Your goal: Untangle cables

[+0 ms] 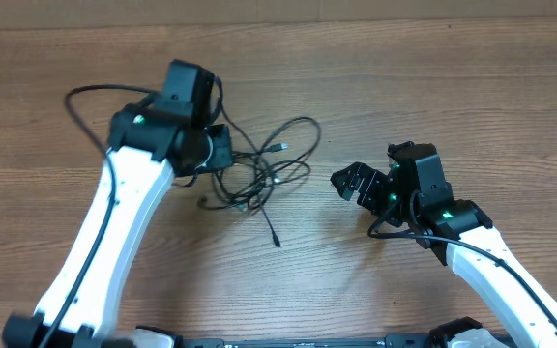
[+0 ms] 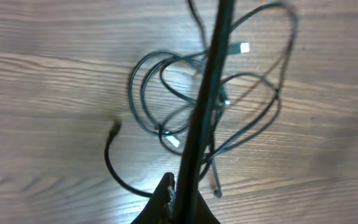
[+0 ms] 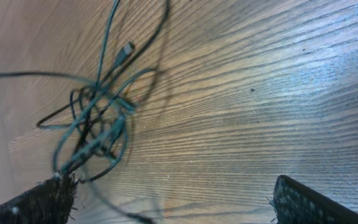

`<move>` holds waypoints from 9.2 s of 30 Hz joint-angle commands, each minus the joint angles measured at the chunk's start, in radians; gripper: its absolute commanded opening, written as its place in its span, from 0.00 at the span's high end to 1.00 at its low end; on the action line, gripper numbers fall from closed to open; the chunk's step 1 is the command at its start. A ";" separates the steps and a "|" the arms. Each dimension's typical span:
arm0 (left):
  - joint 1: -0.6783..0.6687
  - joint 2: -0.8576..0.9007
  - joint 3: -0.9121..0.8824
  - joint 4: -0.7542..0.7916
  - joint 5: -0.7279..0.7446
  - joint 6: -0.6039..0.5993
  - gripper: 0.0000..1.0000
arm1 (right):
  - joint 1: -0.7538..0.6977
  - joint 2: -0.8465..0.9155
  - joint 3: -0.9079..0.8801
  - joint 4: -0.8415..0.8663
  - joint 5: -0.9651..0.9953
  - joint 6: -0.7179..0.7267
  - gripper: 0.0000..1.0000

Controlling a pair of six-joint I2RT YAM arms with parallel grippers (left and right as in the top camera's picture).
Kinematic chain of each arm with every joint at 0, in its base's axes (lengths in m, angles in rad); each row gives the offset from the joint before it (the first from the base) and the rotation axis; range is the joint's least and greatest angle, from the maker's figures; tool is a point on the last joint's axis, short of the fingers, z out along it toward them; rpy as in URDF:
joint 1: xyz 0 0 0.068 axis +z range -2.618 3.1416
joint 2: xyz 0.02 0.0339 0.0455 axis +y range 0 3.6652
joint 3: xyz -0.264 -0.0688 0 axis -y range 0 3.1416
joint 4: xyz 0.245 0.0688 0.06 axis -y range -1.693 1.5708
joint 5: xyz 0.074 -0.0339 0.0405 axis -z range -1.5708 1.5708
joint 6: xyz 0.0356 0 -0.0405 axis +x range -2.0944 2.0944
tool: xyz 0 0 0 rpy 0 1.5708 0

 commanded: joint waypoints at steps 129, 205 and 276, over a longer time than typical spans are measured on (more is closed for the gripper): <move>0.412 -0.347 0.087 0.453 0.922 0.191 0.96 | 0.239 0.365 0.055 1.150 0.414 -0.547 0.96; 0.231 0.061 0.086 0.235 0.792 0.374 0.96 | 0.038 0.044 0.575 -0.711 0.074 -0.457 0.96; 0.306 0.003 0.086 0.024 1.545 1.032 0.96 | 0.085 0.323 0.859 -0.172 -0.226 -0.862 0.92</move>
